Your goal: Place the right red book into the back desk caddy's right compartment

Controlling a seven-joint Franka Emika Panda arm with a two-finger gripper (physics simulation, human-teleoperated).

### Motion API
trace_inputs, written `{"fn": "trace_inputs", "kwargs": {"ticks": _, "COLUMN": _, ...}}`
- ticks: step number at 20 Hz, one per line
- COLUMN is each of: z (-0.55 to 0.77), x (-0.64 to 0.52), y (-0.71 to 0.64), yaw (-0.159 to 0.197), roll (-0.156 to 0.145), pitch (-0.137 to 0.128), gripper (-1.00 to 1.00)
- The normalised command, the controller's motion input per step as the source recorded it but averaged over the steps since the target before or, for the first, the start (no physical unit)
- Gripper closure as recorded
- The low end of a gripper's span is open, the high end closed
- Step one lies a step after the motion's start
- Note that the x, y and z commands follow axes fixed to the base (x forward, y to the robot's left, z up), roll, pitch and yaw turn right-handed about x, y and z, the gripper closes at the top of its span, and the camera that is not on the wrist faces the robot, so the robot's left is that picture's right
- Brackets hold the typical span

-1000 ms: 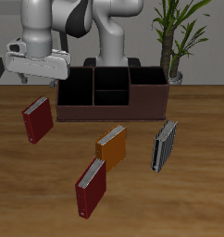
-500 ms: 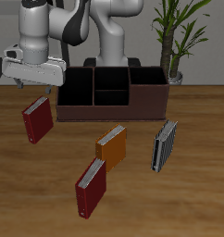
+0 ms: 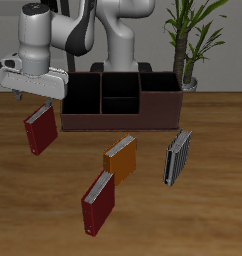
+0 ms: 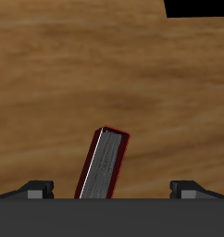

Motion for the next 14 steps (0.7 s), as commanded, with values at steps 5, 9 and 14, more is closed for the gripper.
{"fn": "trace_inputs", "kwargs": {"ticks": 5, "z": -0.21, "x": 0.07, "y": -0.08, "yaw": -0.028, "roll": -0.020, "pitch": 0.021, "gripper": -1.00}}
{"fn": "trace_inputs", "kwargs": {"ticks": 9, "z": -0.29, "x": 0.12, "y": -0.05, "yaw": -0.020, "roll": -0.010, "pitch": 0.038, "gripper": -1.00}}
{"fn": "trace_inputs", "kwargs": {"ticks": 14, "z": -0.36, "x": 0.06, "y": 0.08, "yaw": -0.020, "roll": 0.021, "pitch": 0.042, "gripper": -1.00}}
